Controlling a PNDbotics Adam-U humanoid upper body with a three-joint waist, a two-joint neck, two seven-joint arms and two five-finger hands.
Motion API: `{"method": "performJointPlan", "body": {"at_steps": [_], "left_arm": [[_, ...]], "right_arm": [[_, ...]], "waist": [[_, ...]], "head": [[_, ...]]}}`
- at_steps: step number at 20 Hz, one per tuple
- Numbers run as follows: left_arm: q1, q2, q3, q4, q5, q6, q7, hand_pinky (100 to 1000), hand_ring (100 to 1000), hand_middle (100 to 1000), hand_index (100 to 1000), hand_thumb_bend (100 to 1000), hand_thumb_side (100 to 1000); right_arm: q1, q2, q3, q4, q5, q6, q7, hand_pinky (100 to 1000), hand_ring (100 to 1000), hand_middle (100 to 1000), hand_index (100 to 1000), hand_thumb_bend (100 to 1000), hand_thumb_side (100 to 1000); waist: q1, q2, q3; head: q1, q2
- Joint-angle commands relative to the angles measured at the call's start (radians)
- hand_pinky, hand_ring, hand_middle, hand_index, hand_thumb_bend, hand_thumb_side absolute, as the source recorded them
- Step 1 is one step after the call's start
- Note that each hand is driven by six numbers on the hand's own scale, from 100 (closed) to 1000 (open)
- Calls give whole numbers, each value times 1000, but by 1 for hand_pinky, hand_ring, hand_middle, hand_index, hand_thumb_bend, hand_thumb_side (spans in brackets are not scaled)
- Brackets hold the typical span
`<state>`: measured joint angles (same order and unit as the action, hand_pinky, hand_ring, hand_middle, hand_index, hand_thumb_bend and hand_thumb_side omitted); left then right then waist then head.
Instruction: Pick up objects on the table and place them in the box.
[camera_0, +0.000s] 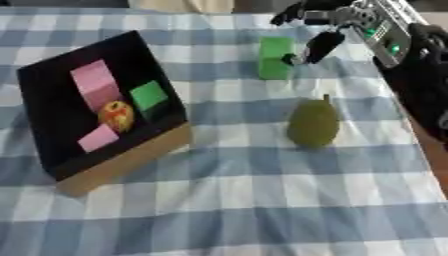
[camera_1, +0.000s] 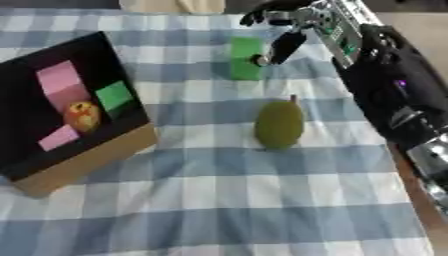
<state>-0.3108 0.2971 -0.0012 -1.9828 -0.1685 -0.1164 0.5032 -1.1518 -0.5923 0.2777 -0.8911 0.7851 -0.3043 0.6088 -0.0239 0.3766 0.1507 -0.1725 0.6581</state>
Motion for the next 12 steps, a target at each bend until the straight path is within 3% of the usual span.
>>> {"method": "performJointPlan", "body": {"at_steps": [1, 9, 12], "left_arm": [[-11, 9, 4, -17, 5, -1, -3, 785, 788, 698, 810, 372, 757], [-12, 4, 3, -17, 8, 0, -4, 786, 790, 699, 810, 366, 762], [-12, 2, 3, -17, 9, 1, -5, 786, 791, 699, 809, 363, 765]], "right_arm": [[-16, -7, -12, 11, 24, -1, -8, 953, 962, 919, 991, 261, 411], [-15, 8, -28, 42, 42, 5, -25, 949, 958, 906, 987, 224, 435], [-14, 12, -33, 46, 41, 11, -37, 940, 945, 857, 975, 198, 431]], "waist": [[-10, -4, 3], [-11, 7, 8], [-11, 10, 11]], "head": [[-4, -12], [-9, -17], [-11, -19]]}}
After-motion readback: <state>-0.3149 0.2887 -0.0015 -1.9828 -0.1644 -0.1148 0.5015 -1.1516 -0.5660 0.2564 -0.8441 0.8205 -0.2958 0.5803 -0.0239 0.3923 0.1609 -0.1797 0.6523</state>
